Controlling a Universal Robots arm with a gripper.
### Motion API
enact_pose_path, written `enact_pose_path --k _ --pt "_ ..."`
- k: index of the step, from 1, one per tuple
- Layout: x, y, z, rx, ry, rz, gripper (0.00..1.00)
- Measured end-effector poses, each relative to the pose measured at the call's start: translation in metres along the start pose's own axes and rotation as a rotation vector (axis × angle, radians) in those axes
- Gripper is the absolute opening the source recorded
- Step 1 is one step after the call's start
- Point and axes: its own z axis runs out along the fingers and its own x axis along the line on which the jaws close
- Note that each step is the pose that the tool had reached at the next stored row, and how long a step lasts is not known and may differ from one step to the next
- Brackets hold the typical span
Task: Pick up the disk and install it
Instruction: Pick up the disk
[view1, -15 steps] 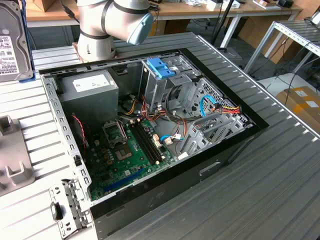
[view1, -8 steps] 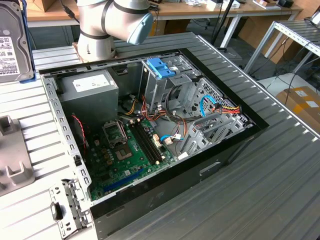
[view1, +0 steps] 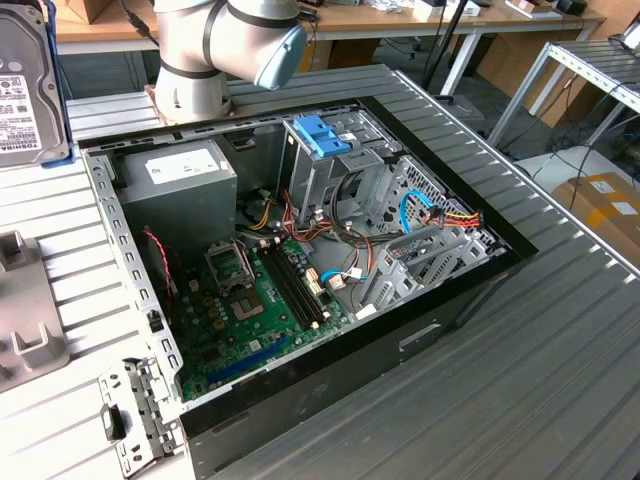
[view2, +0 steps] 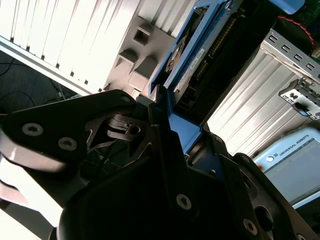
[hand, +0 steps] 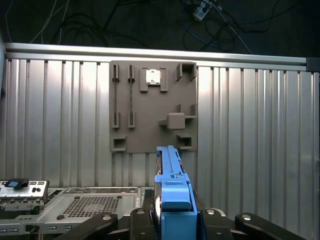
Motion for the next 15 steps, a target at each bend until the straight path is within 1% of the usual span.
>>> enact_pose_path --k 15 --pt "0.0034 -0.0018 0.0004 0.0001 0.0 0.0 0.37"
